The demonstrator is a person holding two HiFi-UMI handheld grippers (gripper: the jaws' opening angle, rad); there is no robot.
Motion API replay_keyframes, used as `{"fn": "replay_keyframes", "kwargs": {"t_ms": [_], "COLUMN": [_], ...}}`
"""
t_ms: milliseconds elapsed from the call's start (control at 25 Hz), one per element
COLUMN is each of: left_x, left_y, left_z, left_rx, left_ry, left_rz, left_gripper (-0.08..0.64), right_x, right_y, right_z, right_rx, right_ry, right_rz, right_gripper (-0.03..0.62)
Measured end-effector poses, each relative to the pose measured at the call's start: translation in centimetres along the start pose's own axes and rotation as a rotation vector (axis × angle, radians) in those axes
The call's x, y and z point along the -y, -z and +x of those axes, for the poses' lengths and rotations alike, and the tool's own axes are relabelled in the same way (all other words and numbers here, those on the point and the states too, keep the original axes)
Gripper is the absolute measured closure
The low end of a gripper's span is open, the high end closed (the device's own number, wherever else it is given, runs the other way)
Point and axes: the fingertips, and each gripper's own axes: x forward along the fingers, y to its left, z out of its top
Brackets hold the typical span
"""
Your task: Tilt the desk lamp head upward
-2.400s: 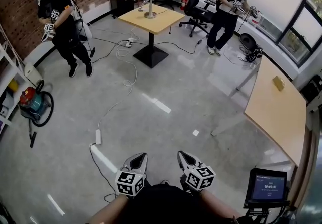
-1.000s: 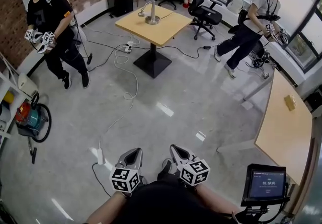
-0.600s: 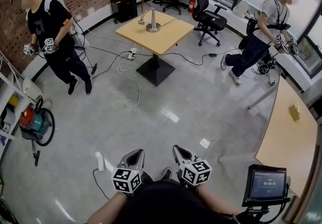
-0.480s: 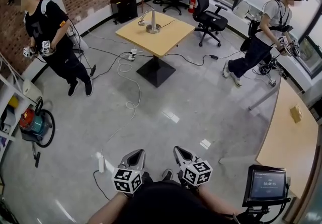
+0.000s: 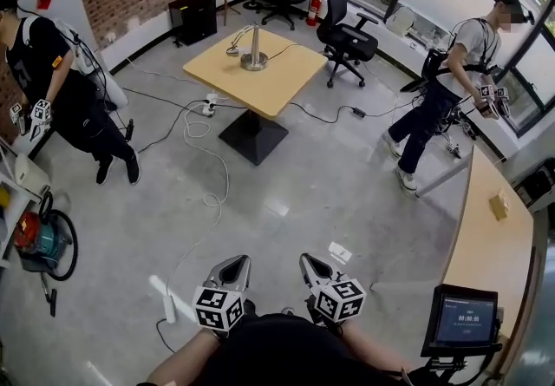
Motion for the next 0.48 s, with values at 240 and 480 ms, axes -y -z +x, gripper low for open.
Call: {"fn": "replay_keyframes", "kwargs": {"t_ms": [240, 480], "left_x": [-5.3, -9.1], "left_y": [-2.8, -3.5], "left_z": [2.3, 3.3], "left_rx": [-0.01, -0.03], "left_ry": [0.048, 0.053], "left_rz": [-0.006, -0.042], "left_gripper": [0.554, 0.554], "right_x": [-1.9, -2.3], "right_y": [-2.5, -3.4], "right_z": [5.2, 8.2], "right_rx": [-0.019, -0.057], "right_ry": [0.021, 0.055], "right_rz": [-0.045, -0.051], "right_gripper": [0.588, 0.588]}}
